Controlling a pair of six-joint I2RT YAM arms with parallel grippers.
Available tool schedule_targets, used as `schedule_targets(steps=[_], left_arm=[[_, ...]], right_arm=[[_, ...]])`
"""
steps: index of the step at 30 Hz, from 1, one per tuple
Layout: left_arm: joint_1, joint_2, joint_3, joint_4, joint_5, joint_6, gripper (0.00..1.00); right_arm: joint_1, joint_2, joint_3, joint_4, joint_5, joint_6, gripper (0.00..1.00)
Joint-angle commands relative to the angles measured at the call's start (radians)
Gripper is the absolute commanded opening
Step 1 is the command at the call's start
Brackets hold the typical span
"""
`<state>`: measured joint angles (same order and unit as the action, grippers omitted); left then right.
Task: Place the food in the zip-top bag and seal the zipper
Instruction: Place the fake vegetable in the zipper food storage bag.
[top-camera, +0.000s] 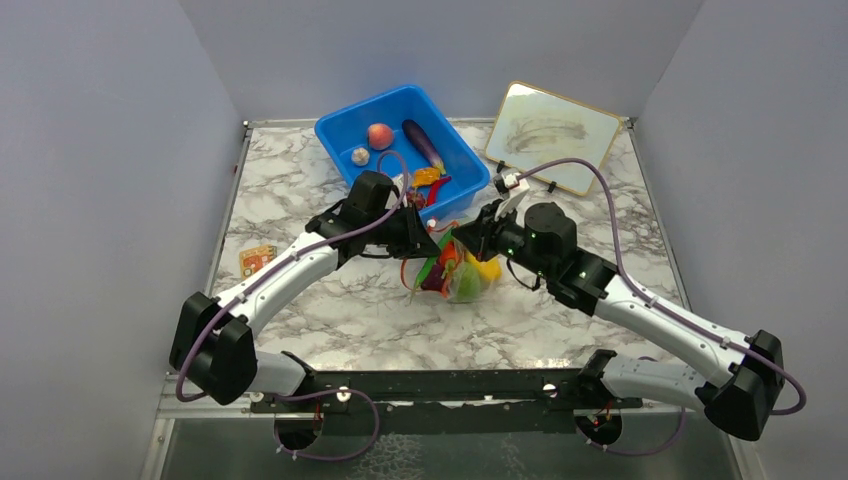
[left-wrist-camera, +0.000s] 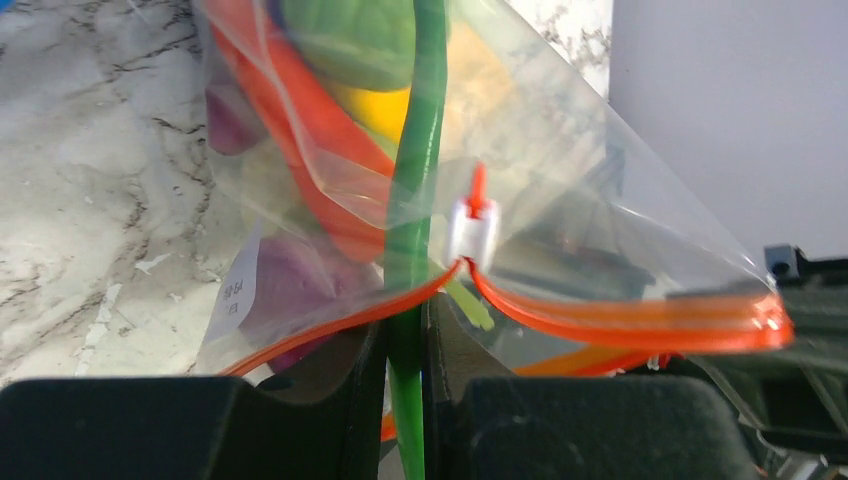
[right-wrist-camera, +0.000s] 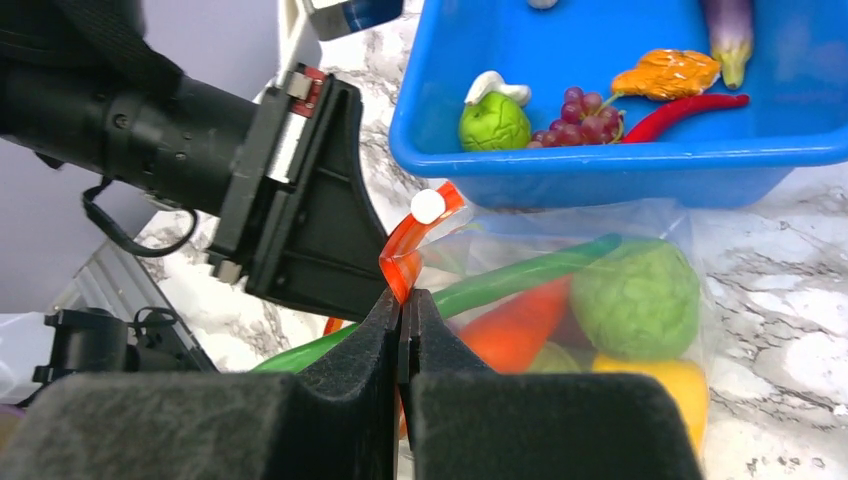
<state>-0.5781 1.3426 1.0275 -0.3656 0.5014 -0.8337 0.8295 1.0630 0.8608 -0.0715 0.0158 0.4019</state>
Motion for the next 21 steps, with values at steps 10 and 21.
schedule_targets(steps=[10,21], left_arm=[[-0.002,0.02,-0.04,0.165,-0.119,0.015,0.0],[-0.002,0.071,-0.03,0.2,-0.102,0.107,0.02]], right_arm=[[0.002,0.026,-0.005,0.172,-0.193,0.079,0.01],[0.002,0.047,-0.018,0.215,-0.308,0.077,0.01]])
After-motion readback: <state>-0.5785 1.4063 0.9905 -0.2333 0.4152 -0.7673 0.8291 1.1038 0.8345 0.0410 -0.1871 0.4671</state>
